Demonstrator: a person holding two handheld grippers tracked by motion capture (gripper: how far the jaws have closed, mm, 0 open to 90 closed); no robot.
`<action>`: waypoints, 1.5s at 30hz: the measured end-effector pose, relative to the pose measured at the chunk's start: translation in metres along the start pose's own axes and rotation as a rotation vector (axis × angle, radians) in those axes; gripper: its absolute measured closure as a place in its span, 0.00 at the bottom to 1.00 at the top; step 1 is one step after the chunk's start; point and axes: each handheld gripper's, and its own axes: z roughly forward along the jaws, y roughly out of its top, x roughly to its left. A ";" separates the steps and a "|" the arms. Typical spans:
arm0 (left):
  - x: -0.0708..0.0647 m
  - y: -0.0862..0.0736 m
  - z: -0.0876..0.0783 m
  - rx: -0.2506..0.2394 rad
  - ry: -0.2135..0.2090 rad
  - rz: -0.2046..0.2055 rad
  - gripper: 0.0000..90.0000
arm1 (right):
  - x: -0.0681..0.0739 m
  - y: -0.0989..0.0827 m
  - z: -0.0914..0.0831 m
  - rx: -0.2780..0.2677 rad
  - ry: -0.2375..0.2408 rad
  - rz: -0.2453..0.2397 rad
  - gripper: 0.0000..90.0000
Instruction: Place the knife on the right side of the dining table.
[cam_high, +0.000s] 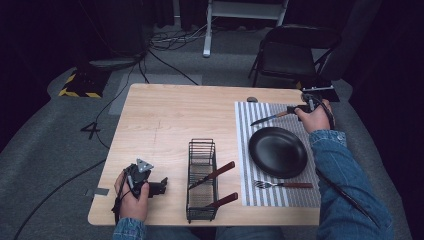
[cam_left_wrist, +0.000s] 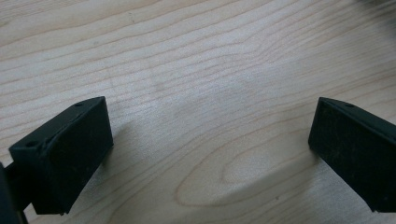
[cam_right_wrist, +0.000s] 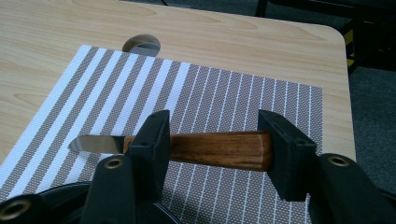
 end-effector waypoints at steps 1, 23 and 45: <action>0.000 0.000 0.000 0.000 0.000 0.002 0.00 | 0.000 -0.001 0.001 0.000 -0.004 -0.002 0.49; 0.000 0.000 0.000 -0.001 0.000 -0.001 0.00 | -0.013 -0.022 0.019 0.019 -0.011 0.093 0.41; 0.000 0.000 0.000 0.001 0.000 0.002 0.00 | -0.020 -0.038 0.034 0.035 -0.040 0.136 0.38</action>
